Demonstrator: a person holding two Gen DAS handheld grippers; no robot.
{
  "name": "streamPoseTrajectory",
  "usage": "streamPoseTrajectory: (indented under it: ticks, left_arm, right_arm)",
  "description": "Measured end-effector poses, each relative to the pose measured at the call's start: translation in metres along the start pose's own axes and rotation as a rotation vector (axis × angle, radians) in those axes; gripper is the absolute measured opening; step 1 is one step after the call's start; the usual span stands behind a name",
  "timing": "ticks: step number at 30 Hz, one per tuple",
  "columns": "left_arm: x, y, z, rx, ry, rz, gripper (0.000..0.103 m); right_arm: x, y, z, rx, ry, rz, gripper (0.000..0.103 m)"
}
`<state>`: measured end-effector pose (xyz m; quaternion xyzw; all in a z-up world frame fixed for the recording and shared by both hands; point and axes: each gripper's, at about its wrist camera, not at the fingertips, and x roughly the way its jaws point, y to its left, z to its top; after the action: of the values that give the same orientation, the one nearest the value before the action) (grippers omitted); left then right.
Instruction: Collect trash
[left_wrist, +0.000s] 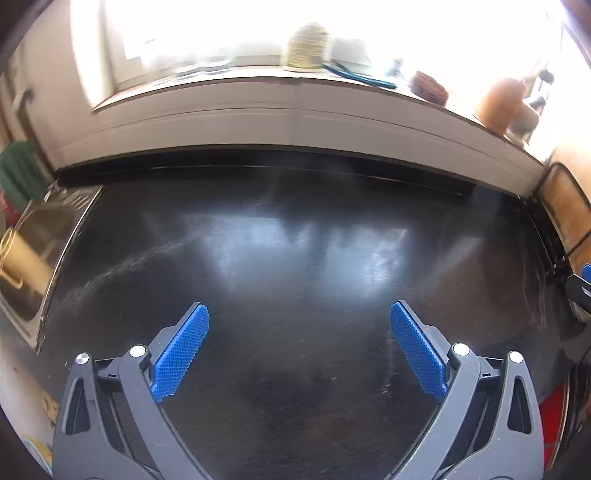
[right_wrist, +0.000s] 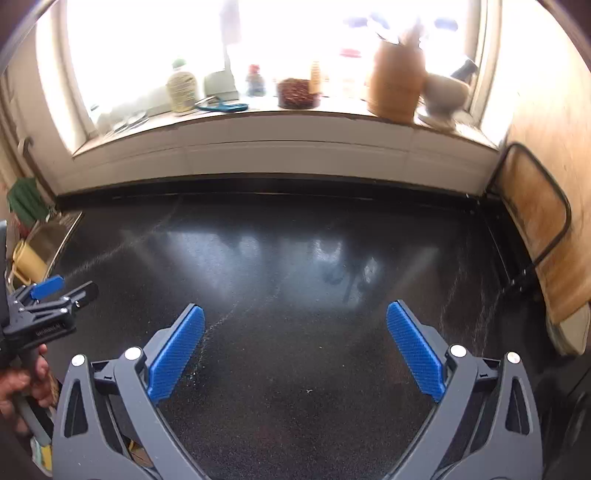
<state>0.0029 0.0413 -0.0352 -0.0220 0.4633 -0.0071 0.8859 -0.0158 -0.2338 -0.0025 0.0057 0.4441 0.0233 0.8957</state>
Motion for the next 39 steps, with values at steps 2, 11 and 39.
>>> streamPoseTrajectory:
  ticks: [2,11,39]
  left_arm:
    - [0.001,-0.012,0.003,0.019,-0.001,-0.001,0.096]
    - [0.005,-0.027,0.007,0.044,0.016,-0.002,0.096]
    - [0.01,-0.022,0.008,0.028,0.034,0.014,0.096]
  right_arm:
    - [0.004,-0.01,0.002,0.022,0.009,0.003,0.096]
    - [0.014,-0.025,0.008,0.064,0.03,0.017,0.096]
    - [0.024,-0.023,0.01,0.034,0.059,0.034,0.096]
